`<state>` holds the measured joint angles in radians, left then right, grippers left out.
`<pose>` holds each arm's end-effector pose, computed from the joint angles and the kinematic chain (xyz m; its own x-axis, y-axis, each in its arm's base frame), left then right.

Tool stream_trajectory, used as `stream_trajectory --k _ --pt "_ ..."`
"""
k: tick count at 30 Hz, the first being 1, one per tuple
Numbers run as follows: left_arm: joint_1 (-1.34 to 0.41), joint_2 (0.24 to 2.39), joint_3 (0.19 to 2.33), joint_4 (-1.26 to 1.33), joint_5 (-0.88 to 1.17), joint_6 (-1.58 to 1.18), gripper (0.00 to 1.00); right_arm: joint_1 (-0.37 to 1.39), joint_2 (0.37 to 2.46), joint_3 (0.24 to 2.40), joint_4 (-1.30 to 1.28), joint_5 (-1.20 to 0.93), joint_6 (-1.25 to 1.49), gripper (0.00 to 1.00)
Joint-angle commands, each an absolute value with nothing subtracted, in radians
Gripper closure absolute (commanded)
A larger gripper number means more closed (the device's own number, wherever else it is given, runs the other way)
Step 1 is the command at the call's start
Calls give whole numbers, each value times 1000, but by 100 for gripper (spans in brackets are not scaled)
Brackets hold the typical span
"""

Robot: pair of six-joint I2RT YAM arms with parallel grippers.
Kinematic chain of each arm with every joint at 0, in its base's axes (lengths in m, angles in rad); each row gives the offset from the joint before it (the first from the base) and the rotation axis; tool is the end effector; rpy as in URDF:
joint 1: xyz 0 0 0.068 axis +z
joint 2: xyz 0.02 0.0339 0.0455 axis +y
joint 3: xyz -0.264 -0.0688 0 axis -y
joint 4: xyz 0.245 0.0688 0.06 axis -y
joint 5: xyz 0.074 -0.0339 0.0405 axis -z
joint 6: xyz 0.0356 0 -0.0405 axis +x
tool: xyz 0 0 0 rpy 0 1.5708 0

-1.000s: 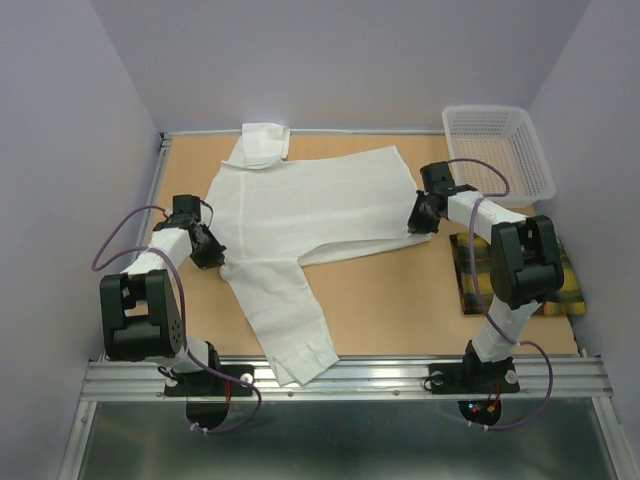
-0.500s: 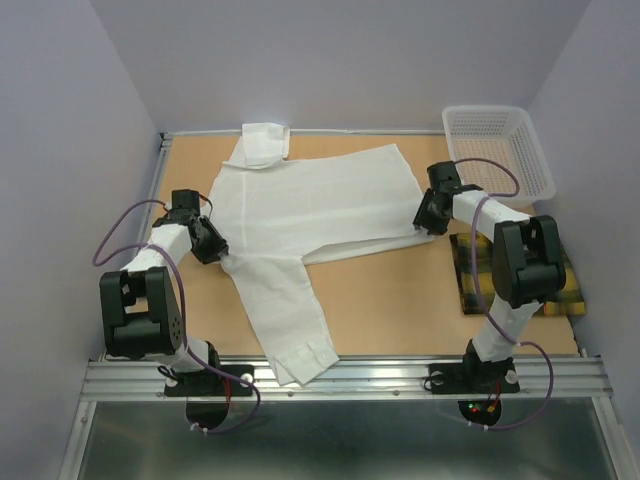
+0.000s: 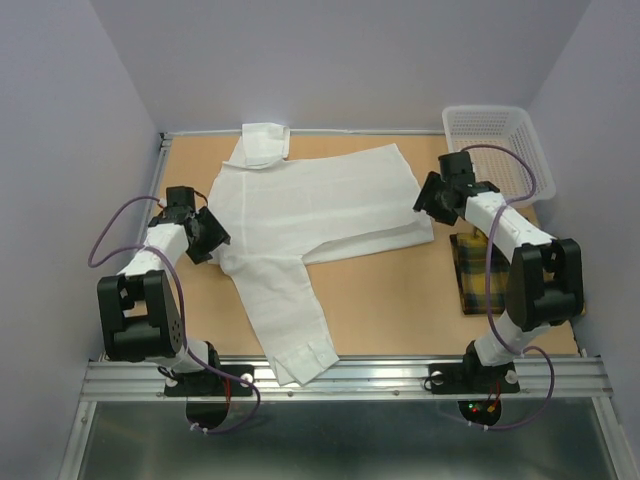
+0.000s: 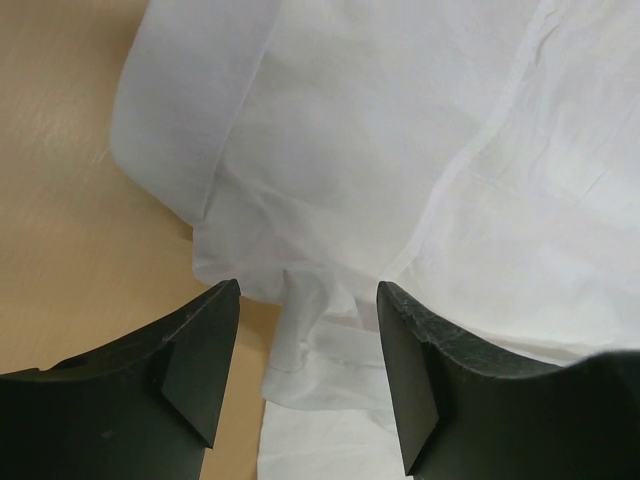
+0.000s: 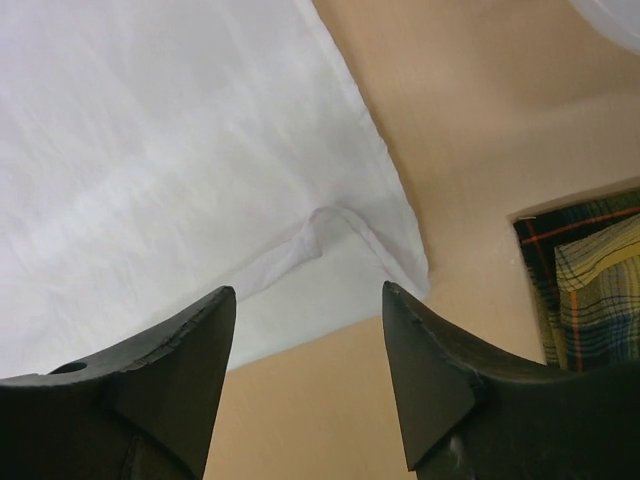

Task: Fold and stack the long sleeve shirts
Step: Fold the shirt

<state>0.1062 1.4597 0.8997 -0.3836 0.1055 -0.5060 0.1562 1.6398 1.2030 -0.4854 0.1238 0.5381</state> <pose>0.2931 0.0275 0.2080 -0.6829 -0.5575 -0.4720 -0.4287 0.8291 -0.3590 0.3480 0.0504 0.2405 -0.7173 0.4019 -0.5691 0.3342 0.9152 0.2251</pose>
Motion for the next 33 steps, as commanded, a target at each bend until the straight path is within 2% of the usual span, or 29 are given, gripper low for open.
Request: stream_trajectory --k 1,4,5,11,19,26,28,33 --pt "115 1405 896 -362 109 -506 32 149 1592 1189 -448 48 517 36" --pt "121 1396 861 -339 106 -509 32 149 1592 1152 -416 -32 514 45" --pt "123 1396 850 -334 110 -509 32 150 1594 1132 -407 -43 515 51" --pt "130 1407 839 -311 114 -517 32 149 1647 1083 -321 -69 549 56" --pt "141 1440 812 -288 103 -529 34 134 1732 1014 -265 -15 572 57" --pt "172 1408 775 -287 103 -522 35 81 1715 934 -264 -5 571 57" --pt "178 1387 776 -294 98 -519 35 81 1672 936 -262 -24 526 56" --pt "178 1325 767 -324 72 -505 34 126 1556 948 -265 -118 413 44"
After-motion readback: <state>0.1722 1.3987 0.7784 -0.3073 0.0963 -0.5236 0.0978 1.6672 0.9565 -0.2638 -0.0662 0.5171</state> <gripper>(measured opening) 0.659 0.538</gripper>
